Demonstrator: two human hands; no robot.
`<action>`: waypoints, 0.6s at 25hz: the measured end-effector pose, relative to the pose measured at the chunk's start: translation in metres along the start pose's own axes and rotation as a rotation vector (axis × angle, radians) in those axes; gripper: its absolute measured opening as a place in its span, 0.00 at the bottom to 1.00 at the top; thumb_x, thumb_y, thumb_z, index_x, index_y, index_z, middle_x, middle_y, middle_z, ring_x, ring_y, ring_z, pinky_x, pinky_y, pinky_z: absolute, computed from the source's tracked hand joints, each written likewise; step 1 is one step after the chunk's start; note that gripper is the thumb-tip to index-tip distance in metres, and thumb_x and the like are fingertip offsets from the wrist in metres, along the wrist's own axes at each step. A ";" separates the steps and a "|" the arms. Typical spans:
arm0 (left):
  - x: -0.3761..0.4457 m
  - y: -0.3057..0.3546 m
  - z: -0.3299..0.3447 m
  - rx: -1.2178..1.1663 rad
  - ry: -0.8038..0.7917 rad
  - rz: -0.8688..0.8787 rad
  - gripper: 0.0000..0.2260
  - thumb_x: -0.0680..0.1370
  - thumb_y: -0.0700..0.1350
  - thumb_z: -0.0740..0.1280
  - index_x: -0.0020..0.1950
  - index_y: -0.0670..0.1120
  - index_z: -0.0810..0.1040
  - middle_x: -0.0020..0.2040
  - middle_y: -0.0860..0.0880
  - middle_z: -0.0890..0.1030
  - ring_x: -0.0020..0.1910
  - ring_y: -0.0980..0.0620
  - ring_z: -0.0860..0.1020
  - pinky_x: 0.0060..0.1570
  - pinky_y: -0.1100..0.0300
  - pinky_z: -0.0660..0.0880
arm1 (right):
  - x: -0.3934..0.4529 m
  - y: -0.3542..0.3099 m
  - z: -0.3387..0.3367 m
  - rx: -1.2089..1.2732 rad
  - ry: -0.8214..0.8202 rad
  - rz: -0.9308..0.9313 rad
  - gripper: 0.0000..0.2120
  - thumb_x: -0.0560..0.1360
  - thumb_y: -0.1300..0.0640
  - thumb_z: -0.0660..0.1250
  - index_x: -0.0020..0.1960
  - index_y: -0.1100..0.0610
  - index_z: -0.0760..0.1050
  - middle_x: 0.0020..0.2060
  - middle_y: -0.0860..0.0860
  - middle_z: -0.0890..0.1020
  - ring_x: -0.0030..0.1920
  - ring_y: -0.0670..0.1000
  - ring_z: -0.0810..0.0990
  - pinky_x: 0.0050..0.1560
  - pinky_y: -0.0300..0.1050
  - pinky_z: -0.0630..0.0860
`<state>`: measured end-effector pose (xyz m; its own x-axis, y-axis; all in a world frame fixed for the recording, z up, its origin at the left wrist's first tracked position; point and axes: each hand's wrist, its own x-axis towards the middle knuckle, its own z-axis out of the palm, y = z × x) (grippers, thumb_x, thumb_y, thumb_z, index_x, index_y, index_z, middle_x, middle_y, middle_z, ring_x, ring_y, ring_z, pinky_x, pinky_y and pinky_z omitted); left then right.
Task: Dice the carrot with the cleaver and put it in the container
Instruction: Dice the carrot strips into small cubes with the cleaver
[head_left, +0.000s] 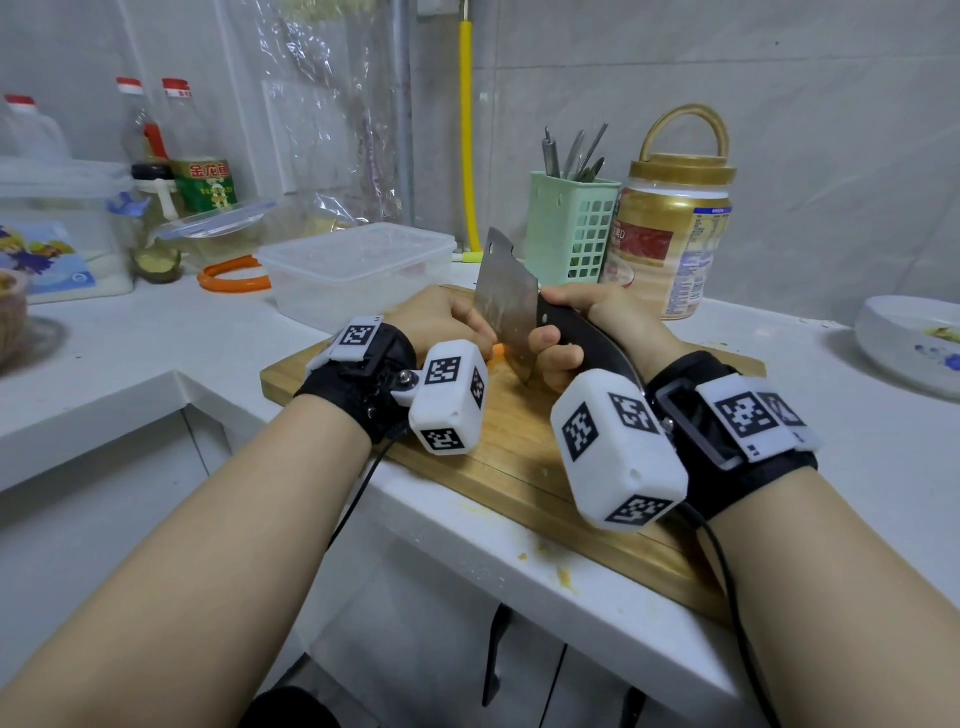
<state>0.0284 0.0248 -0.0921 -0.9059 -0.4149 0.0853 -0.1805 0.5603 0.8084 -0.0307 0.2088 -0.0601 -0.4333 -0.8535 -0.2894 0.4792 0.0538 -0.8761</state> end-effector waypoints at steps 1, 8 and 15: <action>0.000 -0.001 0.000 -0.008 0.004 0.004 0.04 0.70 0.38 0.76 0.41 0.46 0.83 0.42 0.45 0.82 0.38 0.55 0.78 0.41 0.61 0.74 | 0.001 0.001 0.000 -0.003 0.002 -0.008 0.10 0.80 0.53 0.56 0.45 0.58 0.64 0.25 0.51 0.68 0.17 0.47 0.66 0.19 0.32 0.63; -0.001 0.003 0.004 -0.051 0.000 0.033 0.05 0.70 0.36 0.76 0.43 0.42 0.82 0.26 0.58 0.79 0.27 0.65 0.76 0.30 0.71 0.71 | 0.006 0.001 -0.006 -0.021 0.023 -0.067 0.06 0.81 0.53 0.55 0.51 0.55 0.61 0.24 0.51 0.68 0.17 0.47 0.65 0.20 0.32 0.61; 0.002 -0.002 0.002 0.028 -0.032 0.037 0.05 0.69 0.42 0.78 0.42 0.44 0.84 0.33 0.55 0.82 0.36 0.60 0.78 0.41 0.63 0.74 | 0.000 0.001 -0.002 0.031 -0.024 -0.098 0.13 0.80 0.51 0.55 0.40 0.57 0.65 0.25 0.50 0.67 0.17 0.46 0.64 0.23 0.34 0.59</action>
<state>0.0260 0.0240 -0.0948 -0.9238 -0.3707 0.0955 -0.1571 0.5945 0.7886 -0.0320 0.2105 -0.0617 -0.4610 -0.8661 -0.1932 0.4592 -0.0465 -0.8871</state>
